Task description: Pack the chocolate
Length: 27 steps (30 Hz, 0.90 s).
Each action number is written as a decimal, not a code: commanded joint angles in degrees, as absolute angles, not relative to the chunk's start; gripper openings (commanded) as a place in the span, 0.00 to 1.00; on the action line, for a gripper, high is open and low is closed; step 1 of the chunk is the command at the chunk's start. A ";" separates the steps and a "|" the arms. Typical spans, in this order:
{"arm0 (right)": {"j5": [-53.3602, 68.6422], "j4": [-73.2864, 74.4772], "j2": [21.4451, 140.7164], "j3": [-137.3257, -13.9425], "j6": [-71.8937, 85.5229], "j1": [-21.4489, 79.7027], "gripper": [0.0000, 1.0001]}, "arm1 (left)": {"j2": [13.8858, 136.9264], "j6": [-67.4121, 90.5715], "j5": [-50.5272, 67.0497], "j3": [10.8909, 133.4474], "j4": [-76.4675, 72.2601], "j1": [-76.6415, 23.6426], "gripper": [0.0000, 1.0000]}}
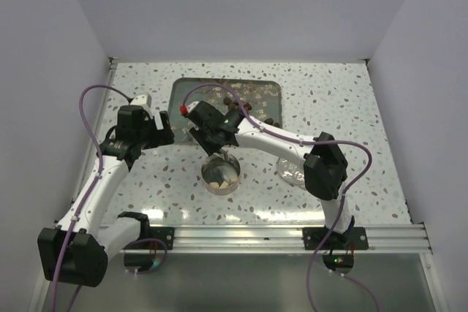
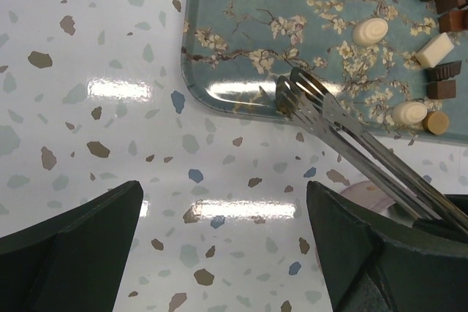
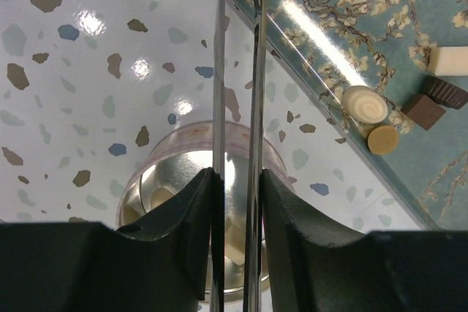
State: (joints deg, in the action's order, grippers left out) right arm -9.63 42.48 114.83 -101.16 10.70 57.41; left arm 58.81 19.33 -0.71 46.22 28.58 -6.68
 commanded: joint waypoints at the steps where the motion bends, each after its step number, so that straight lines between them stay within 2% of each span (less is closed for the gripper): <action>1: -10.89 42.80 113.82 -102.30 11.25 57.22 0.33 | 58.36 18.28 -0.26 45.79 27.16 -6.06 1.00; 17: -16.87 46.67 103.11 -102.04 10.28 56.87 0.31 | 58.89 18.98 1.05 46.06 26.19 -6.06 1.00; 27: -18.72 50.97 88.80 -91.77 12.22 58.00 0.31 | 58.71 18.81 0.53 46.05 26.02 -6.06 1.00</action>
State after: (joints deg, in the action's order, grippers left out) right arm -16.84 47.79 94.41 -94.70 11.09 57.08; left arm 58.94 19.35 0.27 46.02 27.88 -6.48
